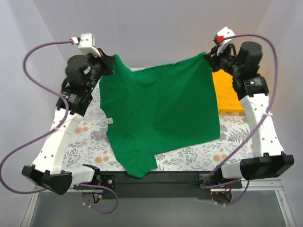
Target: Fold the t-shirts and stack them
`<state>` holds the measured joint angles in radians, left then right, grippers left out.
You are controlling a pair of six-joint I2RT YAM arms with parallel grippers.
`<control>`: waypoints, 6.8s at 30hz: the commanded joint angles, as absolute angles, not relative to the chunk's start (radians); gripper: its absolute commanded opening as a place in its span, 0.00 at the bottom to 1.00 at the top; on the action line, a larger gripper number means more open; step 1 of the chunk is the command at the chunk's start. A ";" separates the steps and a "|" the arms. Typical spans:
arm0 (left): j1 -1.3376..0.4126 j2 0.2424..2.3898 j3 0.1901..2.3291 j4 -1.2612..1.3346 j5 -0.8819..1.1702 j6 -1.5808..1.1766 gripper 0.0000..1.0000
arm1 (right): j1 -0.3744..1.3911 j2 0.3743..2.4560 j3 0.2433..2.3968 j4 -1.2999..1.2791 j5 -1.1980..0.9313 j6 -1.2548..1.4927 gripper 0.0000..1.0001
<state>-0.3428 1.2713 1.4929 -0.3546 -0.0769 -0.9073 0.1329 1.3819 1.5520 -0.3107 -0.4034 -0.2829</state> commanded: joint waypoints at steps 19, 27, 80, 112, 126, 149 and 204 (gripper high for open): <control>-0.344 1.009 2.005 -0.149 -0.057 -0.993 0.00 | -0.025 1.129 2.299 -0.419 -0.347 -0.333 0.01; -0.344 1.054 1.720 -0.128 -0.139 -0.928 0.00 | -0.026 1.175 2.041 -0.414 -0.417 -0.345 0.01; -0.075 1.013 1.339 -0.055 -0.035 -1.093 0.00 | 0.040 1.229 1.627 -0.362 -0.693 -0.440 0.01; -0.118 1.197 0.968 0.267 -0.092 -1.069 0.00 | 0.041 1.325 1.378 -0.120 -0.560 -0.384 0.01; -0.043 1.959 1.333 0.141 -0.026 -1.086 0.00 | 0.114 2.042 1.563 0.114 -0.322 -0.359 0.01; -0.005 1.721 1.212 0.149 0.202 -1.107 0.00 | 0.086 1.982 1.506 0.103 -0.350 -0.350 0.01; -0.006 1.095 0.793 -0.071 0.414 -1.209 0.00 | -0.029 1.881 1.312 0.130 -0.433 -0.331 0.01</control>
